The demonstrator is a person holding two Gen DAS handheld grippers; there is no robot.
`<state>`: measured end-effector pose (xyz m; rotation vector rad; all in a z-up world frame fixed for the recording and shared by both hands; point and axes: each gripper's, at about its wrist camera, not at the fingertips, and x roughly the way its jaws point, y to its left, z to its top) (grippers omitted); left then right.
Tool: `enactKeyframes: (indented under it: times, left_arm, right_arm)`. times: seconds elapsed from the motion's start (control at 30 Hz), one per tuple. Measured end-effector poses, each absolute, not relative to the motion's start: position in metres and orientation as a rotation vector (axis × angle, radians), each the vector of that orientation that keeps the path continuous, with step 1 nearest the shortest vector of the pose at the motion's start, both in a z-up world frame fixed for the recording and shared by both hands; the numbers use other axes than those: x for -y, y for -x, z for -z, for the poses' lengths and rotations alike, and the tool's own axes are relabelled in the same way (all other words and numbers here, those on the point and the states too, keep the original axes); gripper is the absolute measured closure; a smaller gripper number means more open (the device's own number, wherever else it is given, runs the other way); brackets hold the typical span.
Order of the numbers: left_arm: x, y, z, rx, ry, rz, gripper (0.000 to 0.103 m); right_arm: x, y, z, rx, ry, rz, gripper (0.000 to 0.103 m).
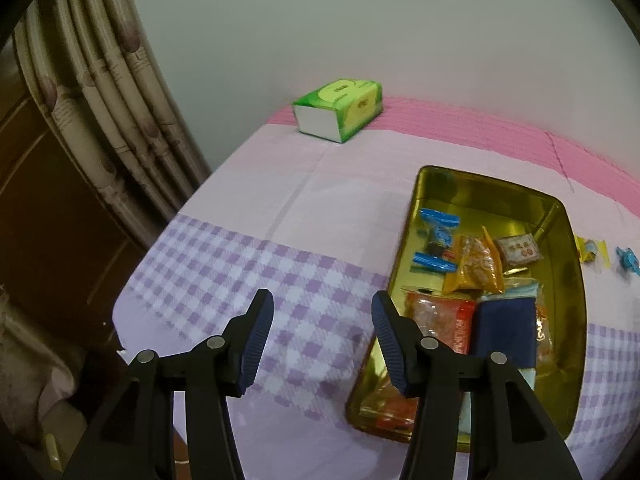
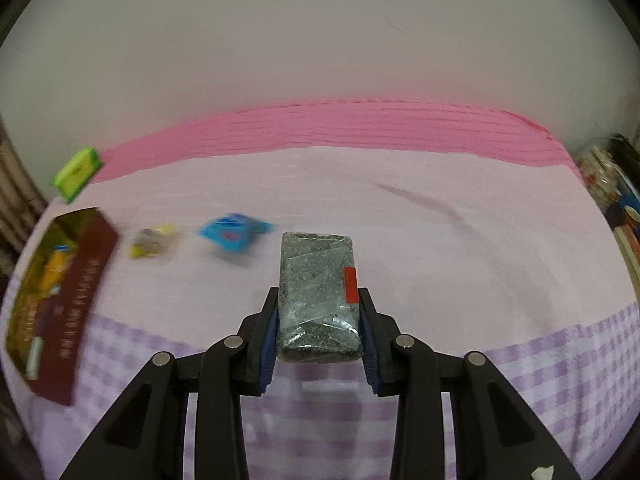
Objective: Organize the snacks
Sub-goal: 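Carry the grey foil block into the tin and open the right tool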
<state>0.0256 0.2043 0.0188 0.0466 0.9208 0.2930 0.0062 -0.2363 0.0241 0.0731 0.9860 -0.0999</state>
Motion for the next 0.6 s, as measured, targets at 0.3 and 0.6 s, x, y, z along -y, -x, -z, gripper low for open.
enactKeyframes:
  times: [0.3,0.6]
  left_arm:
    - [-0.229,-0.014,-0.021,-0.923,0.024,-0.356,0.05]
    - [-0.238,-0.01,-0.022,-0.926,0.048,-0.373,0.05]
  right_arm:
    - [0.147,-0.012,-0.045,-0.99,-0.064,-0.108,0.071]
    - [0.063,-0.014,-0.049,-1.016,-0.005,-0.246,0.071]
